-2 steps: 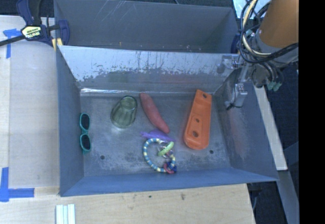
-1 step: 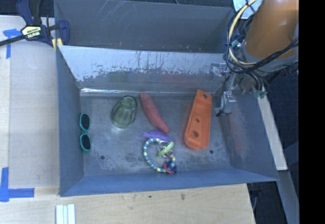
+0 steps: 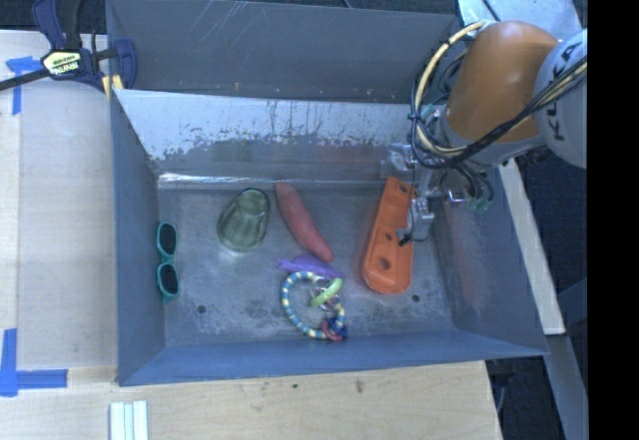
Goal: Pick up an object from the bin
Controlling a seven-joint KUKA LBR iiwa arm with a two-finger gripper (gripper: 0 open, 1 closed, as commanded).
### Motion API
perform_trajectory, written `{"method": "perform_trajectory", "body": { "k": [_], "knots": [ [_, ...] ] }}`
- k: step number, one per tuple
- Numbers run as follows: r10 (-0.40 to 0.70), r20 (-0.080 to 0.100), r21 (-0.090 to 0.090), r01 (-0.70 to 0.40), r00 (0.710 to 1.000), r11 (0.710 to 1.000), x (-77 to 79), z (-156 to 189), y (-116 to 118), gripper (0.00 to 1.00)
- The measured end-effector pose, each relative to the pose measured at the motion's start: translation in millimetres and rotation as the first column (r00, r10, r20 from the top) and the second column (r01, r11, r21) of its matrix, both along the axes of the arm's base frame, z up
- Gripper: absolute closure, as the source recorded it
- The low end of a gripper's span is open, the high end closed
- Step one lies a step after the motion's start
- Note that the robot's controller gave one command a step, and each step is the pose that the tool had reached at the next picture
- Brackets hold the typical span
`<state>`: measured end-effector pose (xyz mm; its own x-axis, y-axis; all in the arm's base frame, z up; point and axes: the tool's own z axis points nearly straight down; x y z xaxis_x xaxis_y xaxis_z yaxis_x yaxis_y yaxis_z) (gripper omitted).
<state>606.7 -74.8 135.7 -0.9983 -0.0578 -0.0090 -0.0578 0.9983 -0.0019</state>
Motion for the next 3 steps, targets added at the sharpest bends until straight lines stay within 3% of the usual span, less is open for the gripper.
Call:
{"method": "perform_trajectory", "body": {
  "k": [1, 2, 3],
  "knots": [
    [0.199, 0.006, -0.003, -0.199, 0.980, 0.980, -15.9, -63.8, 0.1, 1.00],
    [0.199, 0.006, -0.003, -0.199, 0.980, 0.980, -15.9, -63.8, 0.1, 1.00],
    [0.249, 0.010, -0.005, -0.249, 0.968, 0.968, -11.7, 65.1, 4.9, 1.00]
  ]
}}
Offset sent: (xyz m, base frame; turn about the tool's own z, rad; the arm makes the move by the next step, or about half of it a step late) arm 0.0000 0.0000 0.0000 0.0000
